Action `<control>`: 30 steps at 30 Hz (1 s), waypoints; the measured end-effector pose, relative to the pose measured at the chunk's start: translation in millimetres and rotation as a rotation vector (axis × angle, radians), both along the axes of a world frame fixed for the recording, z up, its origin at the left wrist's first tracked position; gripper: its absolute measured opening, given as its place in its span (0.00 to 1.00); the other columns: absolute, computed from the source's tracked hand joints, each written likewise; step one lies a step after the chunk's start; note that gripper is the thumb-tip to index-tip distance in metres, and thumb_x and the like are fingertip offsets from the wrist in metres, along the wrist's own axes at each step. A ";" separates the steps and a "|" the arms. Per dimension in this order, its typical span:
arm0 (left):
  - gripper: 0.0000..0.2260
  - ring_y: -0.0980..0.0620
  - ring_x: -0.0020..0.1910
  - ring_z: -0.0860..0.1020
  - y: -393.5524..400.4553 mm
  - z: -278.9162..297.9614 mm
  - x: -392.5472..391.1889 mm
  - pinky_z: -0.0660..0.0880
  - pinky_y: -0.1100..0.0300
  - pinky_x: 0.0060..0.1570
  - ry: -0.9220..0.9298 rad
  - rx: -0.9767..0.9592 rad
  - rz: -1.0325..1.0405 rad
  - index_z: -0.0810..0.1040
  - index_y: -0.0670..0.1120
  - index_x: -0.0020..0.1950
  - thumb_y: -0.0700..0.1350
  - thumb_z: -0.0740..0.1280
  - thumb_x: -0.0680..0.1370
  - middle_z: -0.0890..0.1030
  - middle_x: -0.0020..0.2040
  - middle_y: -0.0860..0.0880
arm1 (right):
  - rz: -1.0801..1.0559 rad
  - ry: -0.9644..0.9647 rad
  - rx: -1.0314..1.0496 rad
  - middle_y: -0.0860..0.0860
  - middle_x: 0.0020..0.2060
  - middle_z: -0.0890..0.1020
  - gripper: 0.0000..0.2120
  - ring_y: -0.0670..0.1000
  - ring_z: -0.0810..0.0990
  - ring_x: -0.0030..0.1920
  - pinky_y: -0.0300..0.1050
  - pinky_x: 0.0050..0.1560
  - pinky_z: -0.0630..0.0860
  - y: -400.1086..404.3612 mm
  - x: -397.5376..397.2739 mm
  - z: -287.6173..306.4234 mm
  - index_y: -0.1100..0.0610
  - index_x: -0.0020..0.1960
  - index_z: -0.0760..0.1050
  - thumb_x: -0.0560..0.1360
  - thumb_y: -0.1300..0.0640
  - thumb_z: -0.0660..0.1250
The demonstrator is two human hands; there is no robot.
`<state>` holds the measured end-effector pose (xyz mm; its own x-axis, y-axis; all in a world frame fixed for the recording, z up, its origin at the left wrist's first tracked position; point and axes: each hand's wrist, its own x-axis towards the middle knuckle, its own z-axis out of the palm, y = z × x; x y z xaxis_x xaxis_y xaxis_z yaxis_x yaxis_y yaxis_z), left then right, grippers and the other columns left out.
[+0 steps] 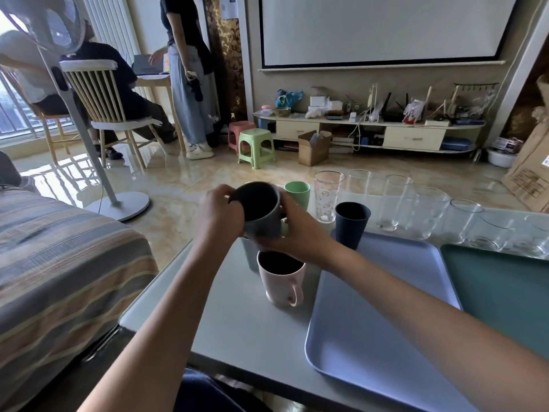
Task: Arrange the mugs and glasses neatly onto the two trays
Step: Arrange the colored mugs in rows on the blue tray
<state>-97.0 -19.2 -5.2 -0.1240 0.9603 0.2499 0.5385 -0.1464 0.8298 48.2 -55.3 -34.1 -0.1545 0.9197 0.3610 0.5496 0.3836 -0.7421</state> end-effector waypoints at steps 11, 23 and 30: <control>0.24 0.42 0.66 0.67 29.4 -44.6 -4.1 0.70 0.49 0.58 0.723 0.012 -0.204 0.73 0.46 0.65 0.30 0.56 0.73 0.70 0.67 0.43 | -0.414 0.310 -0.016 0.48 0.56 0.76 0.36 0.49 0.75 0.56 0.34 0.49 0.74 -3.4 100.5 -29.4 0.55 0.65 0.65 0.63 0.59 0.79; 0.15 0.39 0.62 0.70 55.3 -85.3 6.8 0.71 0.44 0.63 0.881 -0.210 -0.338 0.73 0.53 0.66 0.46 0.60 0.79 0.68 0.64 0.43 | -0.563 0.157 -0.236 0.57 0.61 0.77 0.36 0.59 0.76 0.61 0.52 0.58 0.74 -3.2 136.2 -117.0 0.59 0.64 0.64 0.63 0.59 0.79; 0.11 0.38 0.53 0.75 52.7 -85.8 1.9 0.76 0.47 0.52 0.818 -0.130 -0.223 0.78 0.47 0.57 0.43 0.57 0.80 0.69 0.60 0.41 | -0.609 0.219 -0.258 0.57 0.62 0.77 0.38 0.58 0.76 0.61 0.48 0.56 0.73 4.3 130.4 -120.8 0.58 0.67 0.63 0.63 0.59 0.79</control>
